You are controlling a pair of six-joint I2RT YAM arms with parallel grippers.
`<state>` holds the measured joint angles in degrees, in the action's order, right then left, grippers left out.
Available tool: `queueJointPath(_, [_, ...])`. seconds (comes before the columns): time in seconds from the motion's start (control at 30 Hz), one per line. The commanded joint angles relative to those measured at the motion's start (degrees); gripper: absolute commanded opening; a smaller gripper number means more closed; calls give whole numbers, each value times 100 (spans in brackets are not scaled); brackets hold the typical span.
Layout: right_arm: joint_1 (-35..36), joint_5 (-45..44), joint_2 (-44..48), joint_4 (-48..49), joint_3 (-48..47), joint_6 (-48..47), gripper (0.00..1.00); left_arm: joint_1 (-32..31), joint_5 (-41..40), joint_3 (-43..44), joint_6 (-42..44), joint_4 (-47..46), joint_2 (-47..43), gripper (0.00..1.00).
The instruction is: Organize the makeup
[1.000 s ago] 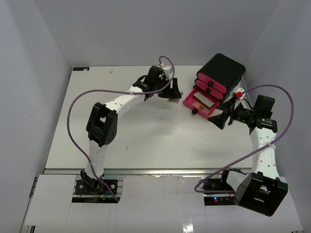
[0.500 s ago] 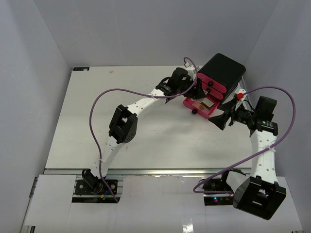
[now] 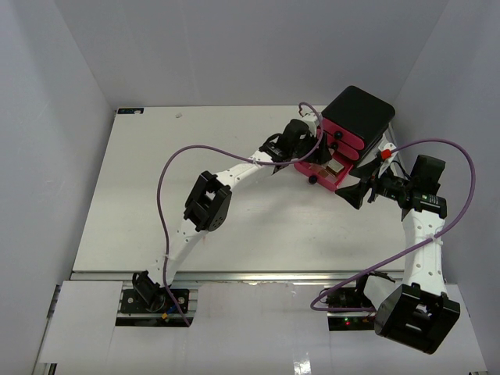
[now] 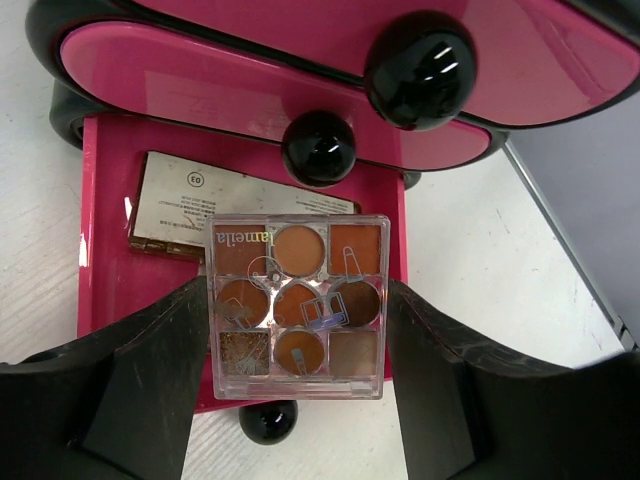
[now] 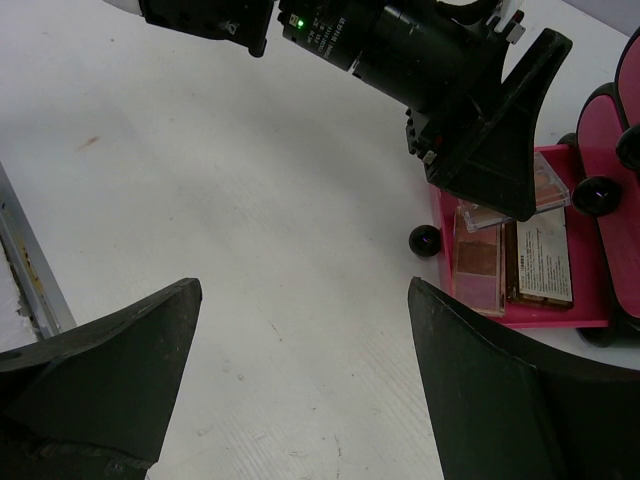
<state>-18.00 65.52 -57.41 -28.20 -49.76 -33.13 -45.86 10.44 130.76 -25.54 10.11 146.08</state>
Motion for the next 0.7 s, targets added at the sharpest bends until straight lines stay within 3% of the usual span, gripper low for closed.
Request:
queueJointPath(0.0, [-32, 80, 51, 175, 45, 70, 90, -70, -263, 239, -4, -274, -86, 52])
queueJointPath(0.33, [-39, 85, 17, 175, 54, 70, 90, -91, -236, 243, 10, -343, -125, 78])
queueJointPath(0.67, [-81, 171, -7, 165, 80, 36, 90, -98, -260, 137, 136, -293, -376, 90])
